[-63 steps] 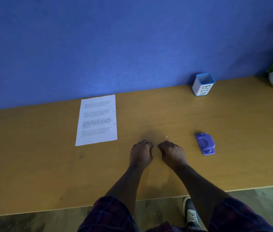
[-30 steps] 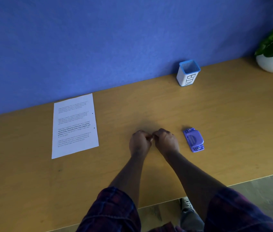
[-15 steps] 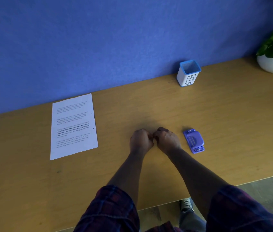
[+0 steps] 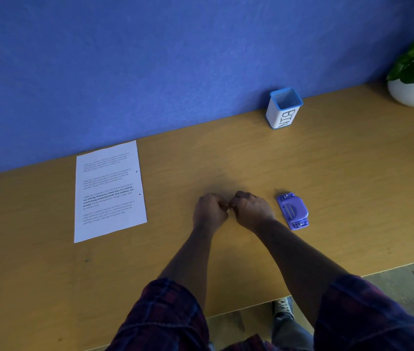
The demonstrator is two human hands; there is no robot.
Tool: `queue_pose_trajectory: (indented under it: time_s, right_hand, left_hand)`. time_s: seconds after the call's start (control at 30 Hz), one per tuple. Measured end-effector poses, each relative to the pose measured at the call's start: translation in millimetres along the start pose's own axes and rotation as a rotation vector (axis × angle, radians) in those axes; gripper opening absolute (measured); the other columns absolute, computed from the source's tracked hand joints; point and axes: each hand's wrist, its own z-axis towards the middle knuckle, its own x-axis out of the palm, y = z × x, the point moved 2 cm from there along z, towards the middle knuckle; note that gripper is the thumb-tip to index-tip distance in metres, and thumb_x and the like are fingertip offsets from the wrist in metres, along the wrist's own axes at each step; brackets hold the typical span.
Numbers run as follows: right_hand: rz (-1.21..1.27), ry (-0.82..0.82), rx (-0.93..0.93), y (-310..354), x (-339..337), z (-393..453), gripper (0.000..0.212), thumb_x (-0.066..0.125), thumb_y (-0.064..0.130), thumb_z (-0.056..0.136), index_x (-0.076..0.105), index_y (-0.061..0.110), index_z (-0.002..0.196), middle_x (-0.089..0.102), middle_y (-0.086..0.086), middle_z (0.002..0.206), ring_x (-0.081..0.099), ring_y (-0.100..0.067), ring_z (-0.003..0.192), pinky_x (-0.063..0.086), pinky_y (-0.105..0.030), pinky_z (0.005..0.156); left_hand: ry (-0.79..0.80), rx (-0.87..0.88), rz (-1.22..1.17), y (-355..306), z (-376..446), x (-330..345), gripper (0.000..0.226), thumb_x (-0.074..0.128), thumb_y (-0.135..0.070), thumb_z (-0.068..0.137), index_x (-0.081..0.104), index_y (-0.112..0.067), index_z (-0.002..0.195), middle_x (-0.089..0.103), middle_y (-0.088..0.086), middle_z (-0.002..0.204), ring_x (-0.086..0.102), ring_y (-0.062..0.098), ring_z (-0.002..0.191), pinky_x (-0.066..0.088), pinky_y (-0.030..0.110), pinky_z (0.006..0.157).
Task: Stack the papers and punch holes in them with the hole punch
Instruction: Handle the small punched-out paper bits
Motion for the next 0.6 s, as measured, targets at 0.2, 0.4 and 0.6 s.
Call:
queue_pose_trajectory:
  time_s: [0.2, 0.4, 0.6]
  right_hand:
    - [-0.093, -0.002, -0.105, 2.5, -1.2, 3.2, 0.022, 0.054, 0.013, 0.092, 0.07, 0.013, 0.106, 0.065, -0.008, 0.11, 0.067, -0.029, 0.101, 0.057, -0.04, 0.076]
    - [-0.191, 0.019, -0.16, 5.3, -2.6, 5.2, 0.023, 0.049, 0.014, 0.095, 0.066, 0.01, 0.109, 0.064, -0.01, 0.113, 0.066, -0.028, 0.101, 0.058, -0.04, 0.077]
    - [-0.194, 0.034, -0.168, 5.9, -0.3, 5.3, 0.022, 0.05, 0.011, 0.095, 0.066, 0.005, 0.109, 0.063, -0.015, 0.11, 0.067, -0.032, 0.096, 0.059, -0.044, 0.073]
  left_hand:
    - [0.038, -0.011, -0.02, 2.7, 2.9, -2.6, 0.004, 0.078, -0.019, 0.082, 0.081, -0.02, 0.085, 0.079, 0.0, 0.085, 0.073, 0.019, 0.082, 0.06, 0.034, 0.073]
    - [0.031, -0.039, 0.001, 1.4, 1.0, -0.5, 0.007, 0.074, -0.016, 0.083, 0.079, -0.02, 0.081, 0.077, 0.001, 0.082, 0.072, 0.022, 0.081, 0.056, 0.034, 0.064]
    - [0.014, -0.058, 0.073, -4.9, -0.9, 0.1, 0.007, 0.07, -0.014, 0.084, 0.075, -0.015, 0.08, 0.074, 0.008, 0.084, 0.07, 0.03, 0.087, 0.04, 0.031, 0.06]
